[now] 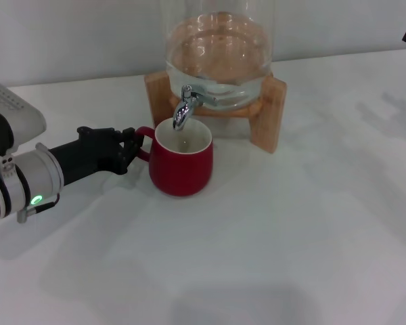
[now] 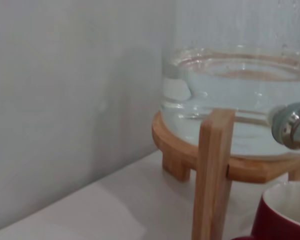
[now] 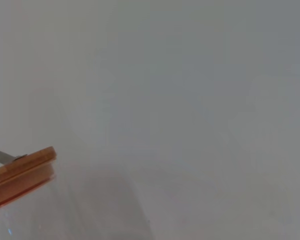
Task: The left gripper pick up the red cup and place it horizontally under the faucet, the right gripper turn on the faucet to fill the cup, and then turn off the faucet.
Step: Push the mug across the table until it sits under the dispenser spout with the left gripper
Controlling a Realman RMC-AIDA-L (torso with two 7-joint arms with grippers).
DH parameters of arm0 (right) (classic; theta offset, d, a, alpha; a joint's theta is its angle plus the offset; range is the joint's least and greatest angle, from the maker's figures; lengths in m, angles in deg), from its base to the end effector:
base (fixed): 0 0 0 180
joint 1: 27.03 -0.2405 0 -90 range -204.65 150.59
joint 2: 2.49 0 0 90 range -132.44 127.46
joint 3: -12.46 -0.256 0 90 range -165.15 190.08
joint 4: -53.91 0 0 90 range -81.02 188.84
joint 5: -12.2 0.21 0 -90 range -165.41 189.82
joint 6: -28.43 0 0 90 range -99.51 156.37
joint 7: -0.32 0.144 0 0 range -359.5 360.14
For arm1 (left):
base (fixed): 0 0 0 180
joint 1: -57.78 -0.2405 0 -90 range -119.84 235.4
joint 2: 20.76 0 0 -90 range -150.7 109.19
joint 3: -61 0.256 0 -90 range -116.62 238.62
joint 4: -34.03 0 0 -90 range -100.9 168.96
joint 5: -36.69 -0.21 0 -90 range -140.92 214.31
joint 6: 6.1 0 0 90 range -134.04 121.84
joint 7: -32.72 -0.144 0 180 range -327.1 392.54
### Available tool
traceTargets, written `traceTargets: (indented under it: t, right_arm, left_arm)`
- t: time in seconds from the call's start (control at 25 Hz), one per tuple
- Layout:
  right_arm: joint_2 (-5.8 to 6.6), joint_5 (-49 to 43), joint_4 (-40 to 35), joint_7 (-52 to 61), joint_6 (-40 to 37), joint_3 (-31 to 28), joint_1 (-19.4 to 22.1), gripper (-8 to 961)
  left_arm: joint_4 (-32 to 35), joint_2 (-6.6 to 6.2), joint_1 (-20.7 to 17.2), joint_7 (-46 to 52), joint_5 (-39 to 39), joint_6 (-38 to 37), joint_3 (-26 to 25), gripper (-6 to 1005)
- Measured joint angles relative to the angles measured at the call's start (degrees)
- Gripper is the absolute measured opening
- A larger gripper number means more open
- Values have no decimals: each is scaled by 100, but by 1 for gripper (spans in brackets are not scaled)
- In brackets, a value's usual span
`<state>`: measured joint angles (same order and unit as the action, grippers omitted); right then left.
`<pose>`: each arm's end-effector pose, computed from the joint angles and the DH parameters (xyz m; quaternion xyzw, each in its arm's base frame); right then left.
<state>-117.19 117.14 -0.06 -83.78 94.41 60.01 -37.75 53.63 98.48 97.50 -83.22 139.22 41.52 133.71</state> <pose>0.3238 0.3267 0.1392 -0.7282 0.3638 0.3966 0.4243 -0.2416 0.3957 -0.0762 -0.9217 -0.2095 -0.1685 0.2796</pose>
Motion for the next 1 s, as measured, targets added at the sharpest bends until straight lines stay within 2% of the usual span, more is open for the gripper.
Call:
traceTargets:
  t: [0.2, 0.84, 1.0]
  right_arm:
    - [0, 0, 34, -7, -7, 0, 0, 781]
    - [0, 7, 71, -38, -7, -41, -26, 781]
    - [0, 10, 71, -40, 14, -72, -27, 781]
  left_arm:
    - [20, -4, 0, 182, -245, -71, 6, 157]
    - [27, 15, -64, 195, -252, -155, 7, 157]
    - [296, 21, -378, 194, -223, -126, 6, 210]
